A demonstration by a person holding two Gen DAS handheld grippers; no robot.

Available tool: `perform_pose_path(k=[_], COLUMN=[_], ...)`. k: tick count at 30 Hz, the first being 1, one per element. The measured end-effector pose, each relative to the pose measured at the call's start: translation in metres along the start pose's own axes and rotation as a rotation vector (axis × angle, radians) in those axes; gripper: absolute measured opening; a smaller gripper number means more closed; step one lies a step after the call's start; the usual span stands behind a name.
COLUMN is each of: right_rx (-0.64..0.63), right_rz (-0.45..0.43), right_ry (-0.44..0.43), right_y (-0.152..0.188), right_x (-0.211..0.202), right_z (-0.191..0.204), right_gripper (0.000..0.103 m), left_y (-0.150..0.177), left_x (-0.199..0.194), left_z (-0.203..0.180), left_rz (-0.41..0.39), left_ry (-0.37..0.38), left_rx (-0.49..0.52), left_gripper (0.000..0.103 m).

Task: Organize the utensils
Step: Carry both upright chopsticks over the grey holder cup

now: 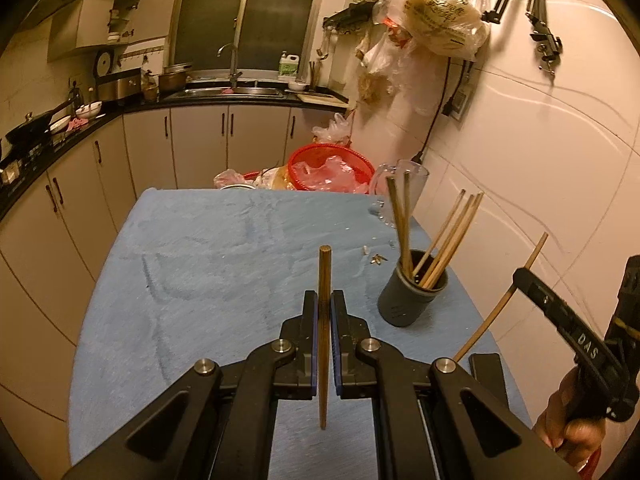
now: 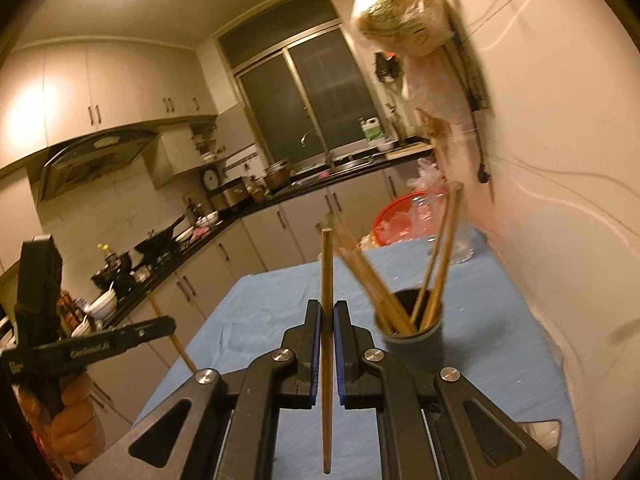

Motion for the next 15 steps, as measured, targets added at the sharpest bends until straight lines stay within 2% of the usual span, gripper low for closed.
perform_pose_path(k=[9,15], right_rx=[0.043,0.066], right_rz=[-0.078,-0.146], right_ry=[0.038,0.048], right_y=[-0.048,-0.085], right_x=[-0.015,-0.024], right_z=[-0.024,-0.032], right_gripper=[0.007,0.007], left_y=[-0.039,-0.085], left_x=[-0.004,-0.004], left_z=[-0.03,-0.055], left_rz=[-0.032,-0.083], left_ry=[0.043,0.077], left_rx=[0.04,0.05], left_gripper=[0.006,0.006])
Point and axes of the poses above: each gripper's, at about its wrist camera, not at the fingertips, and x roughly the way its jaws point, z to its left, y to its underside, the point moved 10 cm from there along x, roughly the way its jaws point, and after that the axes turned 10 degrees about x, right-handed, at the moved point
